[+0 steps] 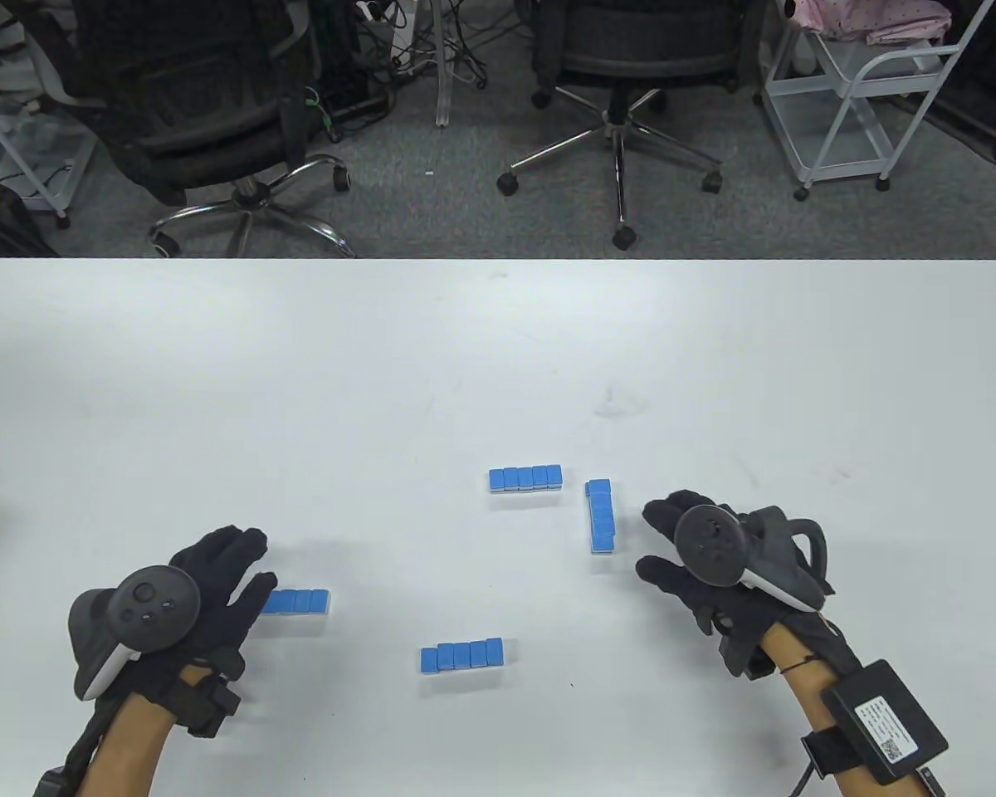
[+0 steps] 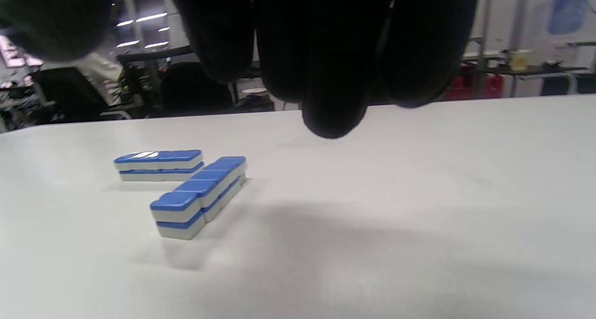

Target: Build mahjong tile wall

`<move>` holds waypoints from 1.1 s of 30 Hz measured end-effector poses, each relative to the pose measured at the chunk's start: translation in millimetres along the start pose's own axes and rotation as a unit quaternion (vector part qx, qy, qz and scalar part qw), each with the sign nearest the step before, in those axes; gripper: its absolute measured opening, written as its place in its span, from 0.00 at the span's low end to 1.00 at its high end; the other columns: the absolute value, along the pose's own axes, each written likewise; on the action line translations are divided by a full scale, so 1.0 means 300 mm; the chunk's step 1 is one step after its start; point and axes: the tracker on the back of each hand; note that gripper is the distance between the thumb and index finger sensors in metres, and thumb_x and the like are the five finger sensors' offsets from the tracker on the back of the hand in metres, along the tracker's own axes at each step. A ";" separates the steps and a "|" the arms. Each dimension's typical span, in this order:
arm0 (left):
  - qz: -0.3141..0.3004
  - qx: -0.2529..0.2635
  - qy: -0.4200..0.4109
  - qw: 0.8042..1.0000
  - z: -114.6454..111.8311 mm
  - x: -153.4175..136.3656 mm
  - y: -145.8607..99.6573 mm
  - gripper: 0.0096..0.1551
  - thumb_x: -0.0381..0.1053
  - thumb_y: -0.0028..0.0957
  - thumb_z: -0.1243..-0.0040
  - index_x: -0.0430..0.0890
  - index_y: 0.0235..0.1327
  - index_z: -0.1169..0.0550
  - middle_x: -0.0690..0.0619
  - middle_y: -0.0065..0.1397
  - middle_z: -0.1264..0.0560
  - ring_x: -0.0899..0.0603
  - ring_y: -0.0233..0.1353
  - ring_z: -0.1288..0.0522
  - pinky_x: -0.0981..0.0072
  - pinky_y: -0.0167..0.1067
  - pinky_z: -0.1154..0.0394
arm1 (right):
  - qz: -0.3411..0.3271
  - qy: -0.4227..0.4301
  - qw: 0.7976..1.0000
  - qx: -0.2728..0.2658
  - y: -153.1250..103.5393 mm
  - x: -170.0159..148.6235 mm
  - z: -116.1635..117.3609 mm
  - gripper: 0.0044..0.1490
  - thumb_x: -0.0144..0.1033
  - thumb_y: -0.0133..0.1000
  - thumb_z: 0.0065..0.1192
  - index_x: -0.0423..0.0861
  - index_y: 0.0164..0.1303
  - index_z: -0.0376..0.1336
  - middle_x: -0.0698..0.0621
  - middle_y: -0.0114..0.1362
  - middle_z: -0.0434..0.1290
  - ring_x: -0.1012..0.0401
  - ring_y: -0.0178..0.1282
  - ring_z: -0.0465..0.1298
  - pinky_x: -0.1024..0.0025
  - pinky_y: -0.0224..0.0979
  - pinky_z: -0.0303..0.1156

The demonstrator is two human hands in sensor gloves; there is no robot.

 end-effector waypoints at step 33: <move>0.331 -0.212 0.051 0.918 -0.209 0.142 0.074 0.63 0.82 0.44 0.47 0.50 0.82 0.53 0.35 0.80 0.51 0.24 0.75 0.43 0.29 0.66 0.30 | 0.136 0.014 0.989 0.060 -0.004 -0.274 0.074 0.40 0.62 0.41 0.58 0.54 0.62 0.66 0.48 0.70 0.76 0.49 0.62 0.80 0.43 0.70 0.72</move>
Point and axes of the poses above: the tracker on the back of each hand, its own x axis roughly to the thumb side, its own y axis roughly from the wrist to the fingertips, z = x × y
